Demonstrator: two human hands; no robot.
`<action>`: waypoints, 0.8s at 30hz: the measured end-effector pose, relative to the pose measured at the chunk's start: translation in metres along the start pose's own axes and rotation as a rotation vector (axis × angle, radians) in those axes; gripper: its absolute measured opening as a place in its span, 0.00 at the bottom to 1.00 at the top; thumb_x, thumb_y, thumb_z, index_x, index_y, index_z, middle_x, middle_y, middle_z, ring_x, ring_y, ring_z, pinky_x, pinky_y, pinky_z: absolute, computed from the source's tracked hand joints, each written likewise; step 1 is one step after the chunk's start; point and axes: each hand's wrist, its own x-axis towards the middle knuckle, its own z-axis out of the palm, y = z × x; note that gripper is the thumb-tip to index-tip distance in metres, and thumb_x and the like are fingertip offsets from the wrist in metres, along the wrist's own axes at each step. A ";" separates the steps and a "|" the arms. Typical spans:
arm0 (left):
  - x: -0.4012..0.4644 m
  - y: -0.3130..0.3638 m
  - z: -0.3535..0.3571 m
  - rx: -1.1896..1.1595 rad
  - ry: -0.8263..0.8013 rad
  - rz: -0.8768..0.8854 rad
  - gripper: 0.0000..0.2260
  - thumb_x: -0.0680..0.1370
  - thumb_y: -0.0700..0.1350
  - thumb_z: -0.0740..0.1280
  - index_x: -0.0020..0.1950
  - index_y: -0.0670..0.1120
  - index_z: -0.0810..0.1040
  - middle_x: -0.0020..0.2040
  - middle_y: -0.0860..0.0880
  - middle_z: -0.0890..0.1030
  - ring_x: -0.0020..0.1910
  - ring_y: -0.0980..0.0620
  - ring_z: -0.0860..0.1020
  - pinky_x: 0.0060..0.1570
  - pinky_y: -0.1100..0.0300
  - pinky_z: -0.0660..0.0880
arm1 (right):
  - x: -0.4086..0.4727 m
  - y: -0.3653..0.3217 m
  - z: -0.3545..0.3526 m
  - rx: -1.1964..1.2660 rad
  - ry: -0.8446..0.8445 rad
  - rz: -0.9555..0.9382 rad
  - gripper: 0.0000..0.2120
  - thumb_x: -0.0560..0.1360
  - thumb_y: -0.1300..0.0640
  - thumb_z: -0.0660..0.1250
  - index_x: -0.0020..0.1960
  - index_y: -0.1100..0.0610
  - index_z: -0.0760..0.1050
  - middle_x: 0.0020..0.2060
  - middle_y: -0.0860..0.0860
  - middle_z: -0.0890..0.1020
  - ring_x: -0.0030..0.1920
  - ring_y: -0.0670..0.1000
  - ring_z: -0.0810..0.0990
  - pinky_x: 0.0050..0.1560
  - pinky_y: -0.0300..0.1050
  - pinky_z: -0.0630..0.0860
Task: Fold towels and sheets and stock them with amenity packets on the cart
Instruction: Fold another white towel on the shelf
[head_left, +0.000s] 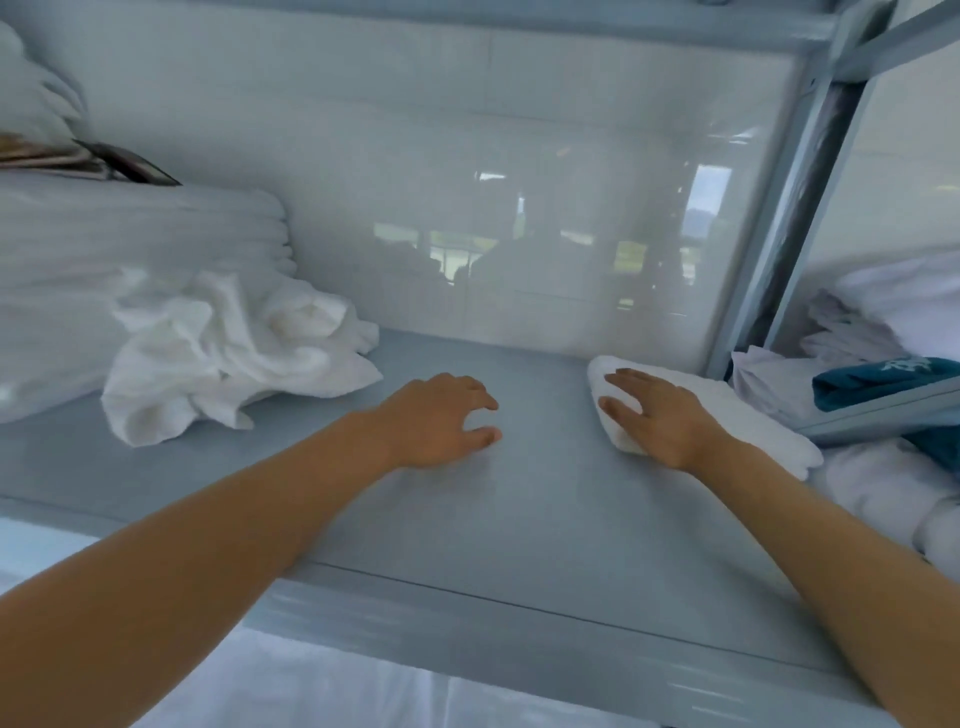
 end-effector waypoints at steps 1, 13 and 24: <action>-0.008 -0.011 -0.012 0.032 0.037 0.007 0.24 0.82 0.64 0.59 0.75 0.57 0.71 0.78 0.54 0.67 0.75 0.50 0.65 0.74 0.46 0.63 | -0.001 -0.018 -0.005 0.002 0.020 -0.036 0.29 0.83 0.37 0.54 0.80 0.47 0.62 0.80 0.47 0.62 0.80 0.50 0.59 0.80 0.54 0.53; -0.121 -0.211 -0.115 0.405 0.196 -0.206 0.28 0.81 0.62 0.59 0.79 0.54 0.64 0.80 0.50 0.62 0.78 0.47 0.60 0.74 0.46 0.62 | 0.062 -0.285 0.029 0.187 -0.006 -0.273 0.36 0.78 0.31 0.62 0.81 0.43 0.59 0.81 0.44 0.59 0.80 0.48 0.57 0.80 0.55 0.57; -0.177 -0.299 -0.098 0.175 0.173 -0.163 0.23 0.80 0.57 0.66 0.75 0.59 0.69 0.77 0.53 0.65 0.76 0.51 0.62 0.67 0.51 0.68 | 0.132 -0.393 0.079 0.189 -0.125 -0.337 0.58 0.60 0.23 0.72 0.81 0.37 0.49 0.83 0.45 0.50 0.82 0.52 0.51 0.79 0.59 0.56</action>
